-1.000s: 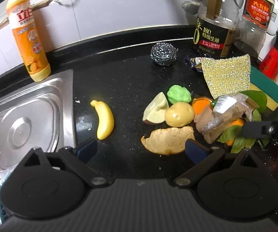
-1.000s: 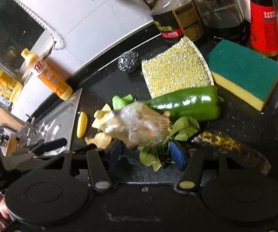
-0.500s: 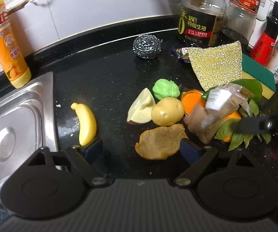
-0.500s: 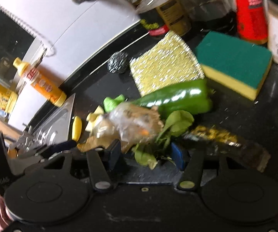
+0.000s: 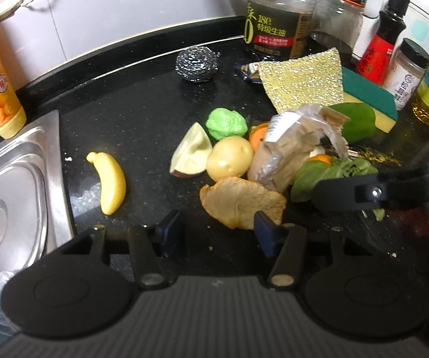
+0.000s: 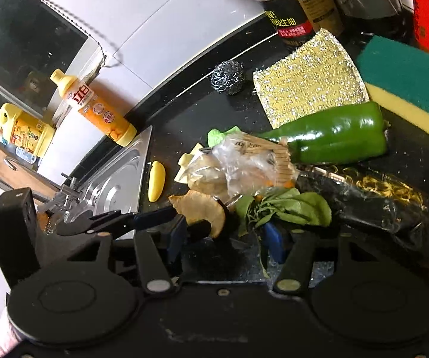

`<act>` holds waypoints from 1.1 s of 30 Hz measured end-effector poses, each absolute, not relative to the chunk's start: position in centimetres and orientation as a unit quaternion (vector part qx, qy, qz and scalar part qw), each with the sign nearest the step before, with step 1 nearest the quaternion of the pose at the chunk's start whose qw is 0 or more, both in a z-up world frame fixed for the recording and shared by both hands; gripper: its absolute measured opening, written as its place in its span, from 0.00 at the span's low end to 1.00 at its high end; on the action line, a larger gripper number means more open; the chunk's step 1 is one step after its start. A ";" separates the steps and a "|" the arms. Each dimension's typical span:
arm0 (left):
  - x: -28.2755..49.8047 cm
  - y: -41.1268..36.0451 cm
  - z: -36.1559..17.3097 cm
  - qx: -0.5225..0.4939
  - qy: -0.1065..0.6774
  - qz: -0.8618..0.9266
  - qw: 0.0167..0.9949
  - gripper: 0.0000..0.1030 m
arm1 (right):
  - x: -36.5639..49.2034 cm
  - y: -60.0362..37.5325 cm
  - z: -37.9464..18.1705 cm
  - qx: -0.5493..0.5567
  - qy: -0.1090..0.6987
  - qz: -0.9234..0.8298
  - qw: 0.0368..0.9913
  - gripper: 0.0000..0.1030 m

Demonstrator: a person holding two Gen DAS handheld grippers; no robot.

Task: Collect trash
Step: 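Grasp the orange peel with the left tool while the right tool grasps green leaves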

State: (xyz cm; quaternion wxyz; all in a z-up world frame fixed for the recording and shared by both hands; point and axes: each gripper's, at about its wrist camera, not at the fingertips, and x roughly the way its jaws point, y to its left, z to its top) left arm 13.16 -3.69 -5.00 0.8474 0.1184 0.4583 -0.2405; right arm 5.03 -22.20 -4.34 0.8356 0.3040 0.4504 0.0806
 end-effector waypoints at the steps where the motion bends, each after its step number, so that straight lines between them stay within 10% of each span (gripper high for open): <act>1: 13.0 -3.7 -5.0 0.120 0.457 -0.242 0.847 0.51 | 5.1 -22.2 -4.2 0.298 0.452 0.075 0.837 0.56; 7: 13.6 -3.3 -5.0 0.110 0.460 -0.237 0.849 0.51 | 4.7 -24.1 -4.2 0.283 0.447 0.036 0.848 0.41; 9: 13.8 -3.6 -5.1 0.106 0.461 -0.244 0.846 0.36 | 4.9 -24.2 -4.6 0.279 0.452 0.029 0.847 0.19; 14: 13.1 -4.7 -4.8 0.114 0.465 -0.281 0.831 0.13 | 4.7 -24.0 -5.6 0.288 0.465 0.038 0.836 0.14; 28: 9.9 -7.4 -4.5 0.141 0.472 -0.348 0.797 0.15 | 1.9 -24.5 -5.6 0.297 0.484 0.061 0.821 0.18; 33: 10.1 -7.3 -3.8 0.114 0.479 -0.342 0.800 0.34 | 1.1 -26.8 -4.8 0.307 0.473 0.047 0.824 0.53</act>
